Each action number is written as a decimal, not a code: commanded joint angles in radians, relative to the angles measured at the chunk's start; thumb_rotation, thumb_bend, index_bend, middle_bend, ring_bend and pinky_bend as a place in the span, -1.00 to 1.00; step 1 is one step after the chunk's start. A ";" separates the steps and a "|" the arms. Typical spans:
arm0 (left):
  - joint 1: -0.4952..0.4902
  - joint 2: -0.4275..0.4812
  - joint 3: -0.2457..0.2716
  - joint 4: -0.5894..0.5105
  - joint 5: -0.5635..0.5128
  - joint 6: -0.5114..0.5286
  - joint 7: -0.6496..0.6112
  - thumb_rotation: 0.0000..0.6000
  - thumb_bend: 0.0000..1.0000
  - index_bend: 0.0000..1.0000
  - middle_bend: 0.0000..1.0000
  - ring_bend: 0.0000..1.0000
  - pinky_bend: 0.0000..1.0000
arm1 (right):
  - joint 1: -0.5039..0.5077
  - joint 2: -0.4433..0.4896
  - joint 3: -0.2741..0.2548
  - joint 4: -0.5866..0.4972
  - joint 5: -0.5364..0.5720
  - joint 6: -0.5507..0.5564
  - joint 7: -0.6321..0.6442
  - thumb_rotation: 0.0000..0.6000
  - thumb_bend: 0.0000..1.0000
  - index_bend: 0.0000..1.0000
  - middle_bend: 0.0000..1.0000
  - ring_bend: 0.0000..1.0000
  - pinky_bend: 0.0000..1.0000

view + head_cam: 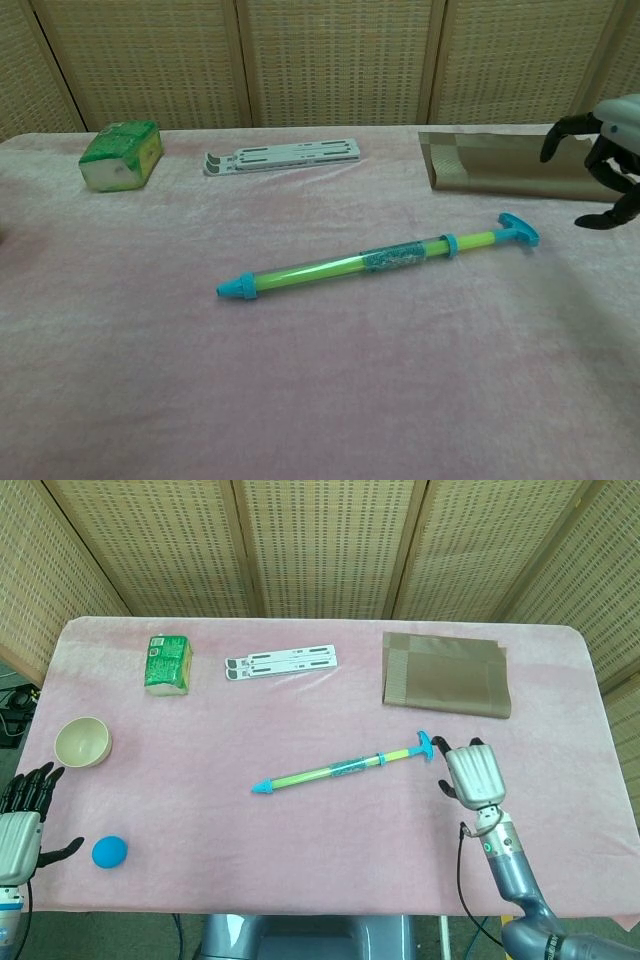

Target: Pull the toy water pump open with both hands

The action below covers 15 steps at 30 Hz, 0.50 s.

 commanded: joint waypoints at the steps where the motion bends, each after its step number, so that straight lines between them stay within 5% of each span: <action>1: -0.001 0.001 -0.001 0.001 -0.004 -0.004 -0.003 1.00 -0.79 -1.00 -1.00 -1.00 -1.00 | 0.061 -0.056 0.037 0.061 0.079 -0.059 -0.052 1.00 -0.21 -0.28 0.80 0.79 0.07; 15: -0.010 0.000 -0.011 0.015 -0.035 -0.033 -0.011 1.00 -0.79 -1.00 -1.00 -1.00 -1.00 | 0.173 -0.176 0.036 0.245 0.252 -0.146 -0.110 1.00 -0.10 -0.22 0.85 0.81 0.08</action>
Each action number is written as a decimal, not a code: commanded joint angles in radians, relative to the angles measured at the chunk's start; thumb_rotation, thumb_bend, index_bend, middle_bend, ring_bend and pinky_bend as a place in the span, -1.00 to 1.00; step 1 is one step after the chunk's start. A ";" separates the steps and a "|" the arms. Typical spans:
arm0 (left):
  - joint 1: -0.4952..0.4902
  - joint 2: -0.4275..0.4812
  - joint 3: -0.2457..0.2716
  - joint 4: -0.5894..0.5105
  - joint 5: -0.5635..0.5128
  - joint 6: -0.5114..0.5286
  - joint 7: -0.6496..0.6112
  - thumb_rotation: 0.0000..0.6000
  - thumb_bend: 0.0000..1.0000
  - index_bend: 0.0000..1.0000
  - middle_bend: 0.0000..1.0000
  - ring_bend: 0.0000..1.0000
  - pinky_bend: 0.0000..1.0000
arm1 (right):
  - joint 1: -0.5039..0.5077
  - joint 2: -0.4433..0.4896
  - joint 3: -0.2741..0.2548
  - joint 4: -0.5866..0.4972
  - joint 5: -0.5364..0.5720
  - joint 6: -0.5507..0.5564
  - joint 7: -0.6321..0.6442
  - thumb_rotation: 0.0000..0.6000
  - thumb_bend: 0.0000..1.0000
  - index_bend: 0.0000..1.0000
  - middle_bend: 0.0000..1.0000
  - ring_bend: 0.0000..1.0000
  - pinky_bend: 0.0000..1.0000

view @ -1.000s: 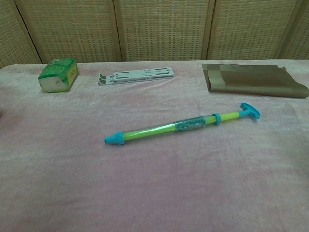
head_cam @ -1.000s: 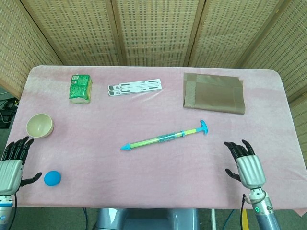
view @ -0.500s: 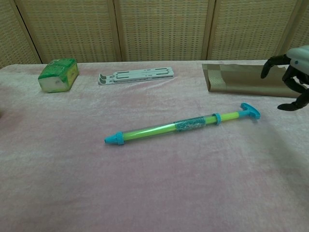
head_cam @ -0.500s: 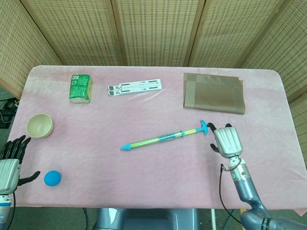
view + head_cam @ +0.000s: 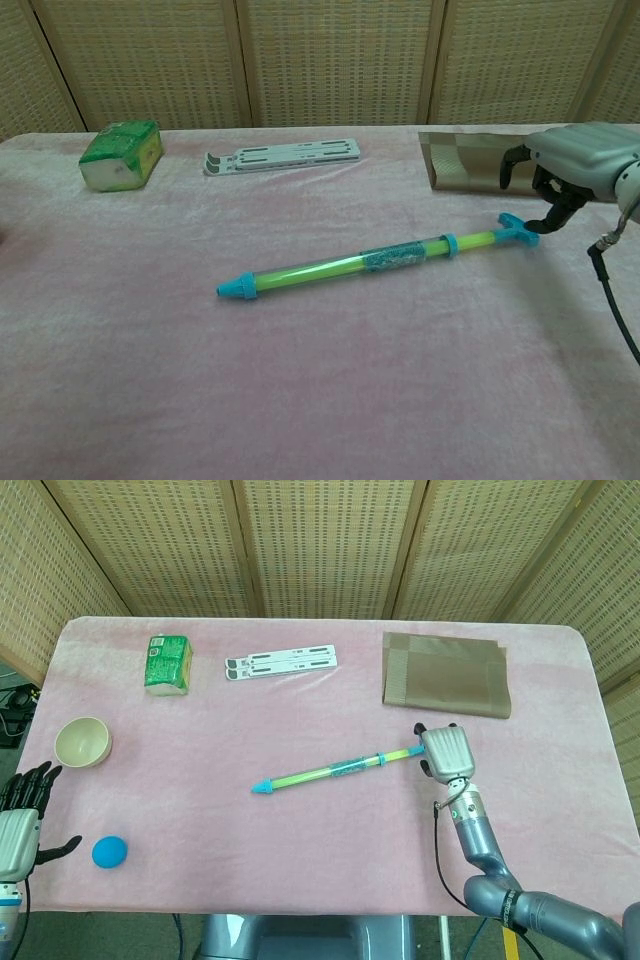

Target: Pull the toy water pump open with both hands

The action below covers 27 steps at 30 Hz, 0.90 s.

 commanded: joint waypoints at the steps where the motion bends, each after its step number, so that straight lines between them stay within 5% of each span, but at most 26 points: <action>1: -0.001 -0.001 -0.001 0.003 -0.004 -0.003 0.001 1.00 -0.79 -1.00 -1.00 -1.00 -1.00 | 0.015 -0.019 -0.013 0.030 0.015 -0.013 0.000 1.00 -0.10 -0.22 0.85 0.82 0.08; 27: -0.010 -0.006 -0.010 0.017 -0.031 -0.029 -0.007 1.00 -0.79 -1.00 -1.00 -1.00 -1.00 | 0.092 -0.153 -0.048 0.291 0.058 -0.082 0.084 1.00 -0.07 -0.05 0.87 0.83 0.09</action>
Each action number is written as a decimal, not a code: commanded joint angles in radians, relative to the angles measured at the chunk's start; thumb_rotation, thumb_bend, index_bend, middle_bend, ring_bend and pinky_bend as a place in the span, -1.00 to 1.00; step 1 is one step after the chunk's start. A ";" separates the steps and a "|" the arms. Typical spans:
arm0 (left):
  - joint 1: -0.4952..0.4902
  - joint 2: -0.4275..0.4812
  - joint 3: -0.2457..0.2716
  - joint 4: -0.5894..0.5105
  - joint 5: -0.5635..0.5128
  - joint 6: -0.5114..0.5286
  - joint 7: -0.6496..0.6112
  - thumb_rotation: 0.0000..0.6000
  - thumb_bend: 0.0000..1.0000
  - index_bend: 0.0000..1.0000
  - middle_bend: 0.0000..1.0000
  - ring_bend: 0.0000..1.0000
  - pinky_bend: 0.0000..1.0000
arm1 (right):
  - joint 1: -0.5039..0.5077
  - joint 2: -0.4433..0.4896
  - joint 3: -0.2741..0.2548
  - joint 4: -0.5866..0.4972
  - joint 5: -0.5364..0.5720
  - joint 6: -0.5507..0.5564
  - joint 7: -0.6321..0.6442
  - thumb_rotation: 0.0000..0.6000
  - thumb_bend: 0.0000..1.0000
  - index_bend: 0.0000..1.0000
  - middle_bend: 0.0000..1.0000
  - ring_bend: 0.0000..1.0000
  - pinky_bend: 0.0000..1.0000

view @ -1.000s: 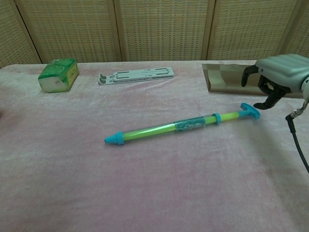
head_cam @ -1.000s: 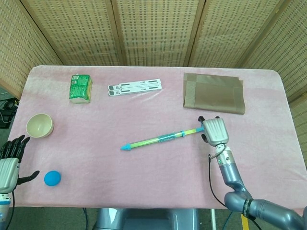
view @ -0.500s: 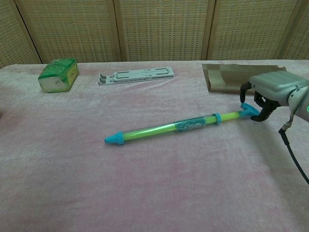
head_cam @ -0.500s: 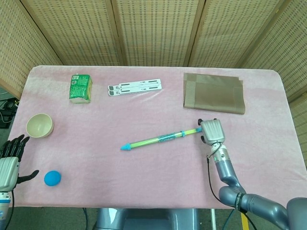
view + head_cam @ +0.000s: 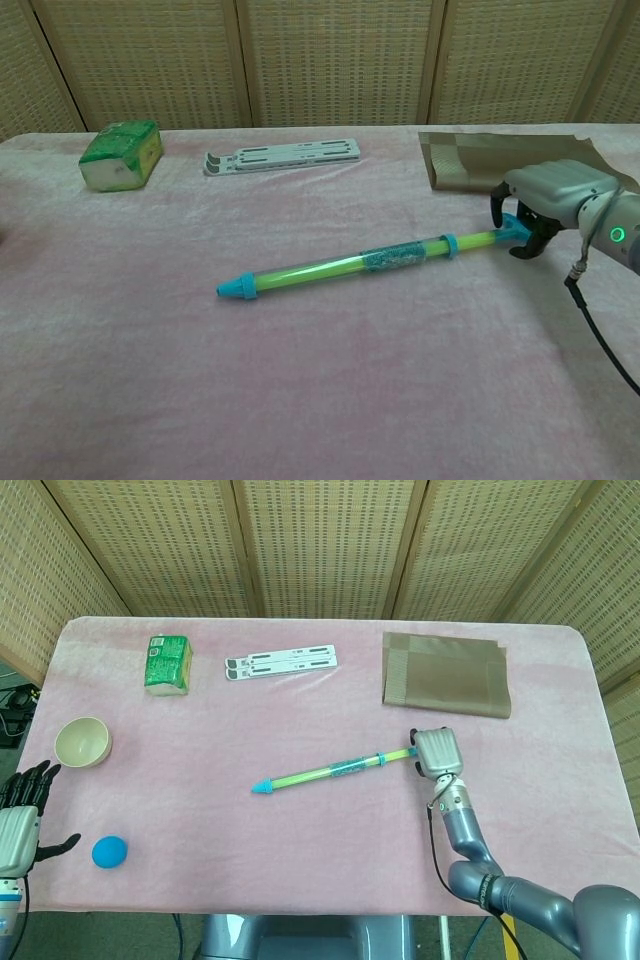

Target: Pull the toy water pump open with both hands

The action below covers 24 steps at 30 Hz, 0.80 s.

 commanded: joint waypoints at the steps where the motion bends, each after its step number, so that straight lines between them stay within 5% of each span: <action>1: -0.001 0.000 0.001 0.001 0.000 -0.002 0.000 1.00 -0.79 -1.00 -1.00 -1.00 -1.00 | 0.008 -0.017 -0.003 0.028 0.004 -0.008 0.009 1.00 -0.07 -0.04 0.87 0.83 0.09; 15: -0.003 -0.001 0.003 0.001 -0.003 -0.012 -0.004 1.00 -0.78 -1.00 -1.00 -1.00 -1.00 | 0.008 -0.048 -0.018 0.086 0.014 -0.016 0.026 1.00 0.04 0.44 0.87 0.83 0.10; 24: -0.004 0.001 0.010 -0.004 0.006 -0.014 -0.005 1.00 -0.77 -1.00 -1.00 -1.00 -1.00 | -0.026 0.000 -0.034 0.006 0.028 0.030 -0.014 1.00 0.20 0.69 0.90 0.84 0.11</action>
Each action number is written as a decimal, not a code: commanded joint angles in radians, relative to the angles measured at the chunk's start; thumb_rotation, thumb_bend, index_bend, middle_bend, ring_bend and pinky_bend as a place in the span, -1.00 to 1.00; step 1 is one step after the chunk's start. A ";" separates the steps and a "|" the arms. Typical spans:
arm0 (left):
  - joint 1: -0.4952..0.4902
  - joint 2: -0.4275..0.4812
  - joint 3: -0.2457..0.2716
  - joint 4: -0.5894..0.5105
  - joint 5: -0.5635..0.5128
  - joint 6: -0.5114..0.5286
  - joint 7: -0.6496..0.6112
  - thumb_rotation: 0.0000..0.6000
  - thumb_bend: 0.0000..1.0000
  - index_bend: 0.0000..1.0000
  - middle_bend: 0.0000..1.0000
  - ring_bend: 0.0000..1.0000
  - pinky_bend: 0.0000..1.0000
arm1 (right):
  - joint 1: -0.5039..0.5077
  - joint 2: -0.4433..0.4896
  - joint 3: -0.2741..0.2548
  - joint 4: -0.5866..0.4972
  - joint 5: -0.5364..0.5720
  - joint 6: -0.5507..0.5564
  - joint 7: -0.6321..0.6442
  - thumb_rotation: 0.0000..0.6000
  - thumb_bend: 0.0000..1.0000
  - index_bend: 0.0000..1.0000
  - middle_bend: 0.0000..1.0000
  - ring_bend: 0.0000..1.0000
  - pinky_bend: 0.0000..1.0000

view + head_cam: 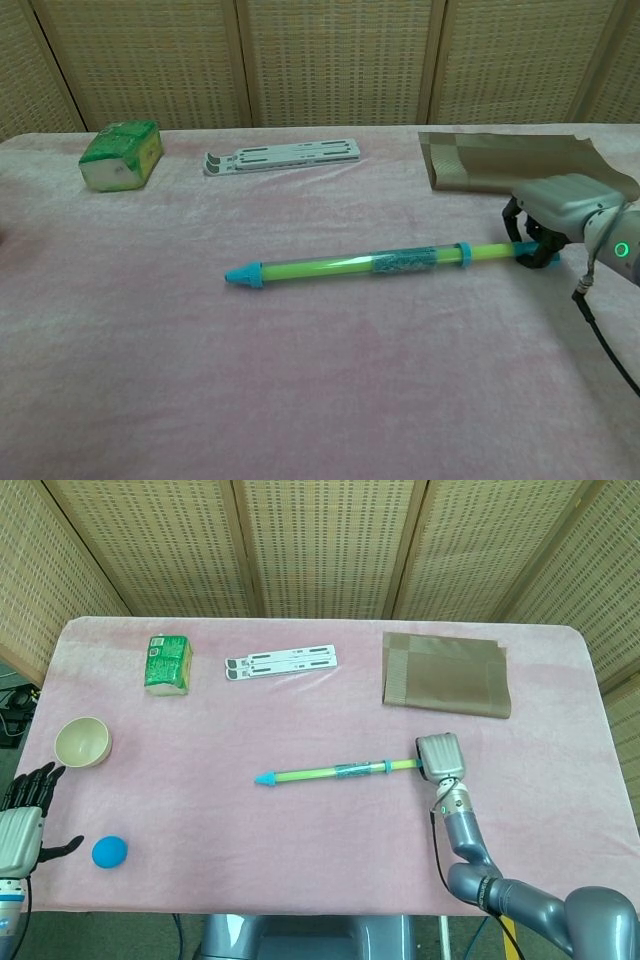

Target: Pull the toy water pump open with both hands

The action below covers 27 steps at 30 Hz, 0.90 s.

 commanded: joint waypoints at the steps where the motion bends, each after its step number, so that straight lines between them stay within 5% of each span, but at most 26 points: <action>1: 0.000 0.001 0.003 -0.003 0.005 0.001 0.001 1.00 -0.77 -1.00 -1.00 -1.00 -1.00 | -0.020 0.032 -0.009 -0.052 0.013 0.027 -0.036 1.00 0.21 0.70 0.90 0.85 0.12; 12: -0.004 0.011 0.004 -0.050 0.021 0.007 0.015 1.00 -0.75 -1.00 -1.00 -1.00 -1.00 | -0.062 0.162 0.011 -0.360 0.121 0.156 -0.196 1.00 0.23 0.72 0.92 0.86 0.16; 20: -0.054 0.050 -0.052 -0.132 -0.025 -0.026 0.103 1.00 -0.65 -0.82 -0.96 -0.95 -0.91 | -0.062 0.229 0.010 -0.558 0.170 0.233 -0.285 1.00 0.23 0.73 0.92 0.86 0.18; 22: -0.072 0.055 -0.070 -0.152 -0.047 -0.041 0.124 1.00 -0.59 -0.72 -0.76 -0.75 -0.71 | -0.061 0.238 0.006 -0.590 0.175 0.252 -0.300 1.00 0.23 0.72 0.92 0.86 0.18; 27: -0.118 0.053 -0.110 -0.193 -0.109 -0.086 0.179 1.00 -0.53 -0.36 0.18 0.08 -0.03 | -0.056 0.244 -0.002 -0.644 0.188 0.284 -0.323 1.00 0.23 0.73 0.93 0.87 0.19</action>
